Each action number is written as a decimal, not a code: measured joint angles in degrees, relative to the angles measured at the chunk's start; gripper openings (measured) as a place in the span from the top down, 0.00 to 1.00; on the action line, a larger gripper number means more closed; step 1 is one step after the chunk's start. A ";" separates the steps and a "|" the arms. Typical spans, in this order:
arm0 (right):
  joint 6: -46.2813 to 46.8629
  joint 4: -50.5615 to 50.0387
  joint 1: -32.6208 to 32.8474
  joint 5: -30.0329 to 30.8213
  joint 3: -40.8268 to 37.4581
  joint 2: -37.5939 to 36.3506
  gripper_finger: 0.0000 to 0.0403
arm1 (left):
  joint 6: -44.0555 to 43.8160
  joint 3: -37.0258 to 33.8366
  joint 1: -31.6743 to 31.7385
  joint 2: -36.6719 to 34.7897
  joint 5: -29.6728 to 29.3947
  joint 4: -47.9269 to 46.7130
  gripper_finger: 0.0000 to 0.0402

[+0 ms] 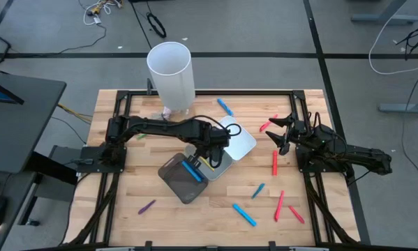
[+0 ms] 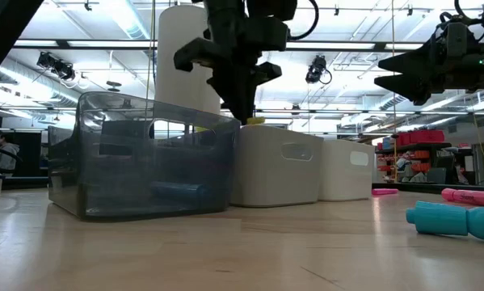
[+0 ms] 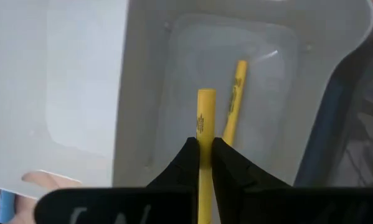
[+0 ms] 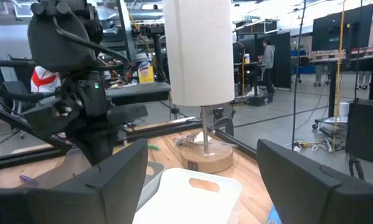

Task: Pick & Place Markers
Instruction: Put the yellow marker into the gray bin

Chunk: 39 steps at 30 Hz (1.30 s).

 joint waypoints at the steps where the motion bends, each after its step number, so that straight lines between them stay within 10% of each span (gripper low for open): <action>1: 0.00 0.00 0.02 0.00 0.00 -0.02 0.25 | 0.14 -0.28 0.00 0.00 0.02 0.47 0.94; 39: 0.00 0.02 0.00 0.00 0.00 0.00 0.25 | 6.66 -0.52 -1.38 11.50 5.16 8.93 0.93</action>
